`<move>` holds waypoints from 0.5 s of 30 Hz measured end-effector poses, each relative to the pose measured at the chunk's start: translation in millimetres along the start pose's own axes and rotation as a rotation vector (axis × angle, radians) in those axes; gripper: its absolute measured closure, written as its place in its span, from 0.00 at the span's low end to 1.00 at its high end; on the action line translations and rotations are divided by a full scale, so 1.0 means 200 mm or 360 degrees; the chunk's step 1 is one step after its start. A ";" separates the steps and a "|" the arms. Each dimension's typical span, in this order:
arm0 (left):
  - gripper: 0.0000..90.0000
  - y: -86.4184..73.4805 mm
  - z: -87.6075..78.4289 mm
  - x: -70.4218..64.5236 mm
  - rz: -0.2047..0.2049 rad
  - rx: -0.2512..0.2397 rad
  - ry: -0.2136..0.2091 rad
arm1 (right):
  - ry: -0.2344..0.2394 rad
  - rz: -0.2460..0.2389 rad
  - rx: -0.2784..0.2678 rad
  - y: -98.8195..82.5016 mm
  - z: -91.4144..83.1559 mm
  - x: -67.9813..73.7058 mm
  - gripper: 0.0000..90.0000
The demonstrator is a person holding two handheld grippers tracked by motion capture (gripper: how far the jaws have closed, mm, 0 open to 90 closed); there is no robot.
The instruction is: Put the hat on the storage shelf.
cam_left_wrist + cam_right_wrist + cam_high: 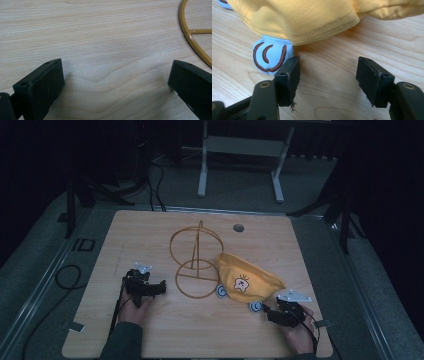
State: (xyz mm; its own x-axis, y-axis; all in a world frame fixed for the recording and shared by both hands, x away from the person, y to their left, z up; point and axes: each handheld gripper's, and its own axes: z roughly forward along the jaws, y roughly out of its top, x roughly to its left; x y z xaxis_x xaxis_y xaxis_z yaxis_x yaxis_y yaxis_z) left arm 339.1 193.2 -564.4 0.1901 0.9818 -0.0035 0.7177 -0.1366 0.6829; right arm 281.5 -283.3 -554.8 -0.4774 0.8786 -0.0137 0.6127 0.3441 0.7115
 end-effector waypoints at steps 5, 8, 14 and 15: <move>0.00 0.00 0.00 0.00 0.0000 0.0000 0.0000 | 0.0004 -0.0009 0.0011 0.00 0.00 0.00 0.41; 0.00 0.00 0.00 0.00 0.0000 0.0000 0.0000 | -0.0038 -0.0075 0.0017 0.01 -0.02 0.03 0.45; 0.00 0.00 0.00 0.00 0.0000 0.0000 0.0000 | 0.0027 -0.0065 -0.0005 0.01 -0.04 0.04 0.45; 0.00 0.00 0.00 0.00 0.0000 0.0000 0.0000 | 0.0027 -0.0065 -0.0005 0.01 -0.04 0.04 0.45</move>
State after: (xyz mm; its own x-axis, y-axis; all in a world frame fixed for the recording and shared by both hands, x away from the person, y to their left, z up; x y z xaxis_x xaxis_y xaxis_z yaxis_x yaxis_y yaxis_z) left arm 339.1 193.2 -564.4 0.1902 0.9817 -0.0033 0.7178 -0.1368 0.6826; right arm 273.1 -279.1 -547.9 -0.5126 0.8581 -0.0311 0.5906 0.3787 0.7126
